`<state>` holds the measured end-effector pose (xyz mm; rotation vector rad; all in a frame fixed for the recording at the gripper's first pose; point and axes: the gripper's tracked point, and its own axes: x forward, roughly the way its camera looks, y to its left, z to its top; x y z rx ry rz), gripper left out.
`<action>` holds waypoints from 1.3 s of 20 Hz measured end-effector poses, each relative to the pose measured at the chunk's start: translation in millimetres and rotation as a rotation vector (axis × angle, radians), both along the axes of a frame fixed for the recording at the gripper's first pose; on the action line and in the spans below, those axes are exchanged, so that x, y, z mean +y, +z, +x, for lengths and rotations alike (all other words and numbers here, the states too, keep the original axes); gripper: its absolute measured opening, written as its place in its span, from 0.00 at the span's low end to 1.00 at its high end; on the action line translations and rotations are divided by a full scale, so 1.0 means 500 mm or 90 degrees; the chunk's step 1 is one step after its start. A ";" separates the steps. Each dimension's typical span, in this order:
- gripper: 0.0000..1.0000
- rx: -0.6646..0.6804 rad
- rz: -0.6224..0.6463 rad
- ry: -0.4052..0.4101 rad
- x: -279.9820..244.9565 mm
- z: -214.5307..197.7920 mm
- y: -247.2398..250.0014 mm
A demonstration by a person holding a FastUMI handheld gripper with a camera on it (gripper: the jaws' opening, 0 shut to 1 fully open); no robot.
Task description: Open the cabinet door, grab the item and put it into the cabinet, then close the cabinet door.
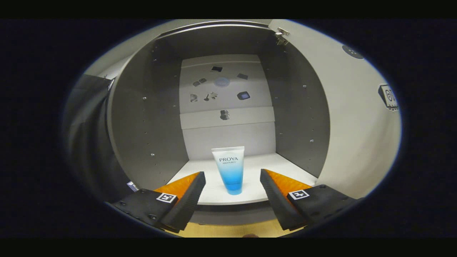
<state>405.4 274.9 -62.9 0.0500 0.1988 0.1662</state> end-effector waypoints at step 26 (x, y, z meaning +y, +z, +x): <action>0.98 -0.070 0.004 0.017 -0.267 -0.643 0.042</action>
